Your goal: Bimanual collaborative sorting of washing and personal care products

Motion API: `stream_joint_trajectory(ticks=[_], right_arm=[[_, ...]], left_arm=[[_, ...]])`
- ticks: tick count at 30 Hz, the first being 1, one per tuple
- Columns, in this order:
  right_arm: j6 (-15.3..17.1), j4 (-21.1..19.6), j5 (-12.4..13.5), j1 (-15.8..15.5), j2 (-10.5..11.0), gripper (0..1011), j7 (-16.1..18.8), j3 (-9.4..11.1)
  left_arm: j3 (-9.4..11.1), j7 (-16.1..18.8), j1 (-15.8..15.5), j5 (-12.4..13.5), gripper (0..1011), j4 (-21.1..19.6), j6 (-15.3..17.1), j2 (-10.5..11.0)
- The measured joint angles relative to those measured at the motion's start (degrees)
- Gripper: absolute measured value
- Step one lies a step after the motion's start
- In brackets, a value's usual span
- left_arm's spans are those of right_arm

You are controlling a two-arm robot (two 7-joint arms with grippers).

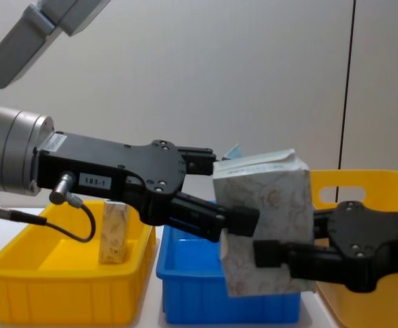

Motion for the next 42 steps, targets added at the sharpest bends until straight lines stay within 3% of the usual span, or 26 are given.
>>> stream_joint_trajectory(ticks=[10,22,42], right_arm=[[-0.84,-2.11,0.01,-2.65,1.46,341,-4.35,1.74],[-2.33,-3.88,-1.40,-5.87,2.12,341,-12.64,4.80],[-2.05,-5.01,-5.37,-8.72,-1.28,341,-28.36,10.18]], left_arm=[[-0.93,2.00,1.04,-0.94,1001,-0.56,0.04,0.30],[-3.62,8.54,5.15,-3.15,1002,-2.70,0.85,0.69],[-5.68,19.48,10.84,-3.16,1001,-9.36,5.43,3.17]])
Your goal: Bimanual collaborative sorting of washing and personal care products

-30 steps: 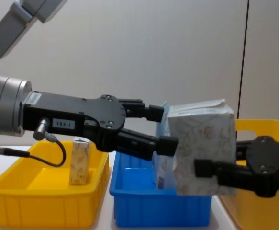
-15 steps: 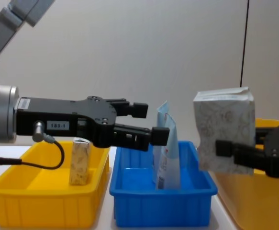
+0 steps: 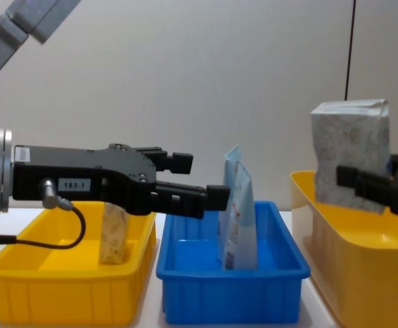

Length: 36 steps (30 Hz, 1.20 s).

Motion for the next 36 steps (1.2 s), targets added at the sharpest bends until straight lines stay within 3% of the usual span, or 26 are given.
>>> stream_joint_trajectory(ticks=[18,31,36], right_arm=[[3.54,0.36,-4.57,0.31,-4.75,341,-13.40,3.53],[10.31,3.41,-7.99,3.33,-9.79,341,-23.53,4.97],[12.89,5.04,-8.60,4.73,-11.47,341,-25.70,5.16]], left_arm=[[0.32,3.76,0.80,0.82,1001,-2.24,2.26,1.09],[0.47,4.46,0.86,1.01,1001,-2.64,2.69,1.30],[0.50,4.58,0.89,1.05,1001,-2.70,2.78,1.33]])
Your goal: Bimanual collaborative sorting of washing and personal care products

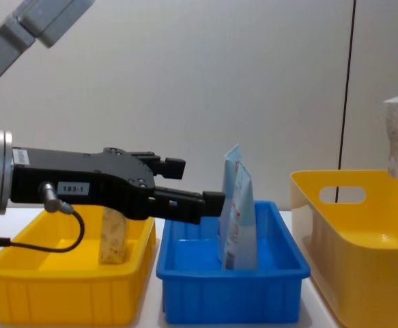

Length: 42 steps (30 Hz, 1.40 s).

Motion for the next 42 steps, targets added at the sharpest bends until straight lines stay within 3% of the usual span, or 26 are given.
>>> stream_joint_trajectory(ticks=[12,28,42], right_arm=[[4.58,2.81,-0.59,2.24,-2.36,341,-1.93,0.16],[6.42,3.82,-0.65,3.00,-3.37,339,-1.98,0.63],[6.90,4.07,-0.66,3.24,-3.65,799,-1.95,0.76]], left_arm=[[0.03,0.15,0.01,0.04,1001,-0.08,0.08,0.06],[0.03,0.22,0.00,0.05,1001,-0.12,0.12,0.07],[0.03,0.22,0.00,0.04,1001,-0.11,0.12,0.07]])
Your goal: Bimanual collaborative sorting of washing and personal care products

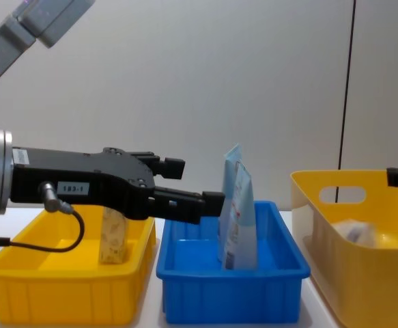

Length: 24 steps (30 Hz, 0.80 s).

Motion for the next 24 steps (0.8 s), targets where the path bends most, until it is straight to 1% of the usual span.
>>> stream_joint_trajectory(ticks=[1,2,3,5,8,14,18,24], right_arm=[[0.01,0.01,0.00,0.00,-0.01,806,0.01,0.00],[0.04,0.01,0.00,0.02,-0.02,870,0.01,0.02],[0.05,0.02,0.00,0.02,-0.03,884,0.01,0.02],[0.09,0.03,0.00,0.03,-0.04,951,0.01,0.04],[0.13,0.04,0.01,0.04,-0.05,1003,0.02,0.05],[0.21,-0.05,0.01,-0.01,-0.08,1003,0.15,0.08],[0.41,-0.82,0.15,-0.45,0.06,1003,0.81,0.06],[1.21,-3.50,0.72,-1.98,0.86,1004,3.02,-0.40]], left_arm=[[0.00,0.00,0.00,0.00,1001,0.00,0.00,0.00],[0.00,0.00,0.00,0.00,1001,0.00,0.00,0.00],[0.00,0.00,0.00,0.00,1001,0.00,0.00,0.00],[0.00,0.00,0.00,0.00,1002,0.00,0.00,0.00],[0.00,0.00,0.00,0.00,1001,0.00,0.00,0.00],[0.00,0.00,0.00,0.01,1001,0.00,-0.01,0.00],[0.00,-0.01,0.00,0.00,1001,0.00,-0.01,0.00],[0.00,-0.01,0.00,0.01,1002,0.00,-0.01,0.00]])
